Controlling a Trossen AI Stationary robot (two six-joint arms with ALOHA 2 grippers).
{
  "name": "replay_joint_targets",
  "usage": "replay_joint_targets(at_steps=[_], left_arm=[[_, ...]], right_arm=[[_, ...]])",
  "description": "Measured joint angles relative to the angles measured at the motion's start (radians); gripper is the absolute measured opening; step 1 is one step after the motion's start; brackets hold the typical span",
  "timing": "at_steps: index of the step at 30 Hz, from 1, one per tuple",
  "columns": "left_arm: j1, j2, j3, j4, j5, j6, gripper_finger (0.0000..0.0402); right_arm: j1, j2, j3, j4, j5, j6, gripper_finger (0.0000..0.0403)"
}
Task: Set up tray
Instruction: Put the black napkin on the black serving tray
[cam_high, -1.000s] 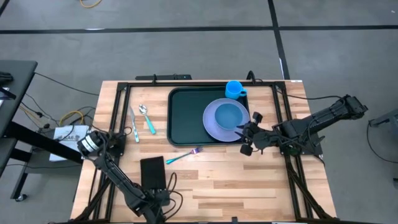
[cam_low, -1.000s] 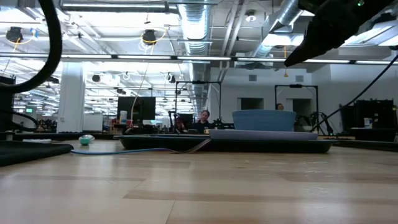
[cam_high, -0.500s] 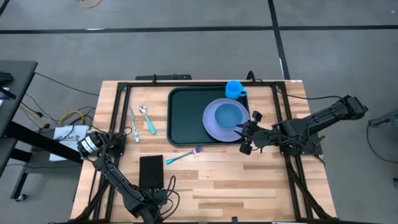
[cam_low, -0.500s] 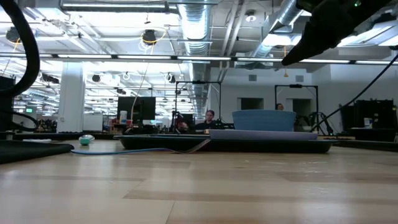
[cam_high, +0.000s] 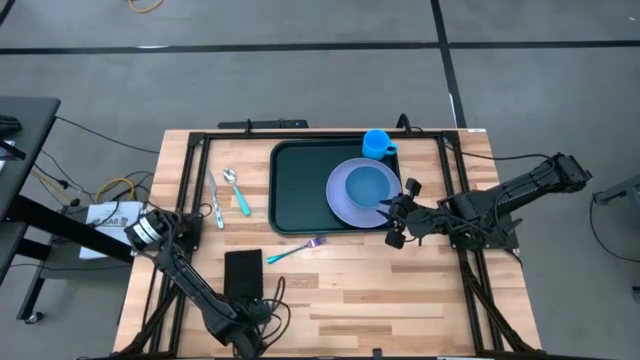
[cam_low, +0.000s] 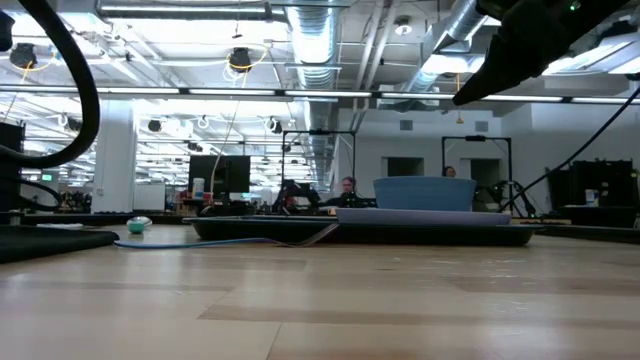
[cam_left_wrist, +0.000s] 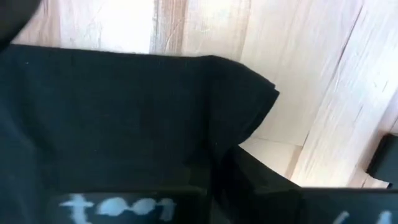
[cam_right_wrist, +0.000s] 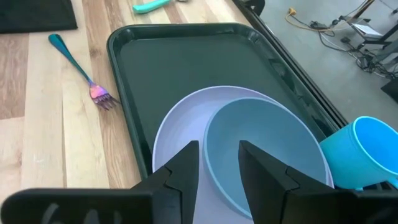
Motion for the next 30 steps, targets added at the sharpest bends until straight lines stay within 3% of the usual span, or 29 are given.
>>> replay_joint_targets(at_steps=[16,20,25,30], left_arm=[[0.01,0.01,0.357,-0.534,-0.023,0.015,0.0001],[0.021,0.01,0.484,-0.698,-0.082,0.015,0.0001],[0.054,-0.014,0.584,-0.706,-0.208,0.056,0.0],[0.107,-0.026,0.638,-0.706,-0.255,0.129,0.0]], right_arm=[[0.0,0.0,0.0,0.028,0.0,-0.032,0.0107],[0.0,0.0,0.0,0.03,0.0,-0.036,0.0107],[0.0,0.0,0.0,0.056,0.0,-0.06,0.0107],[0.0,0.0,0.0,0.061,0.0,-0.077,0.0107]])
